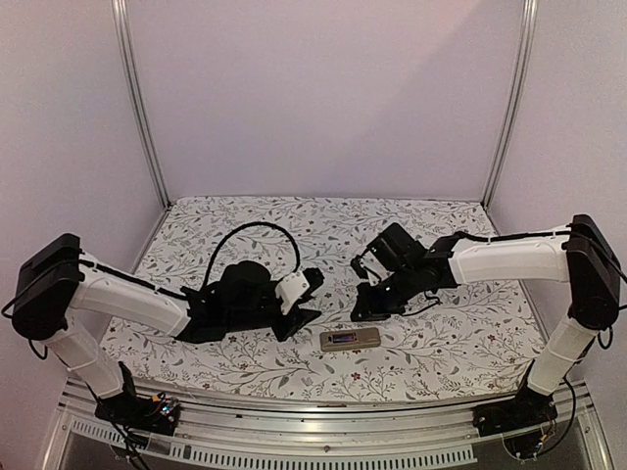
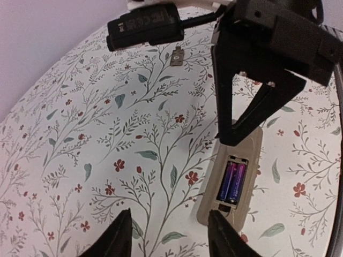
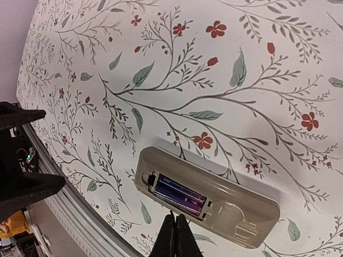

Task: Load the batteries into the remote control
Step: Adjust the battery in the battery compartment.

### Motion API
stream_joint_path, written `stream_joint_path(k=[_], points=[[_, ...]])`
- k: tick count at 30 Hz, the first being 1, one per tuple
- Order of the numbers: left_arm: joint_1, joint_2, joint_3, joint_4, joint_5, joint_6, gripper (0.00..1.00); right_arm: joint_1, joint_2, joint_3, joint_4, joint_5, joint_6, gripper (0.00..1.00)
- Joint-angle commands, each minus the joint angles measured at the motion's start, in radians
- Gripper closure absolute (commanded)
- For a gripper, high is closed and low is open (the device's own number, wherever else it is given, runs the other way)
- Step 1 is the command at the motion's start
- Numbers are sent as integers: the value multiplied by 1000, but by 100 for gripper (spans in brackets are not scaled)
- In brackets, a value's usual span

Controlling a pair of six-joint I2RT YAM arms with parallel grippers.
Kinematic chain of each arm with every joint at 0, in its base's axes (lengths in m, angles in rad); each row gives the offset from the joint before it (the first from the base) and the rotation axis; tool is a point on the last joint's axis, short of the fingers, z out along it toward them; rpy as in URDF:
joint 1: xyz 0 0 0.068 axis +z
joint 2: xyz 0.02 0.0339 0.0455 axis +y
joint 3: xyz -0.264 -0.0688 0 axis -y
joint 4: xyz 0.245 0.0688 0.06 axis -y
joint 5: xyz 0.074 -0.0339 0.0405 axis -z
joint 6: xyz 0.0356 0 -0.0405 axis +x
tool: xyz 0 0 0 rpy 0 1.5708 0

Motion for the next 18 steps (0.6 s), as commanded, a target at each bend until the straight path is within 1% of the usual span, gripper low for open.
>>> stream_joint_path(k=[1,3,5,10,14,18], points=[[2,-43,-132,43,90,-53,40,39,72,19,25,-31,-21,100],[-10,-41,-173,70,106,-45,31,45,99,25,35,-46,-19,100],[-22,-22,-203,105,79,-15,28,47,119,29,38,-56,-20,100],[-26,44,-201,153,64,41,27,49,157,47,46,-70,-29,100],[-29,118,-161,141,65,49,30,49,164,52,39,-70,-27,100],[-32,143,-149,159,71,48,31,59,151,74,8,-48,-27,100]])
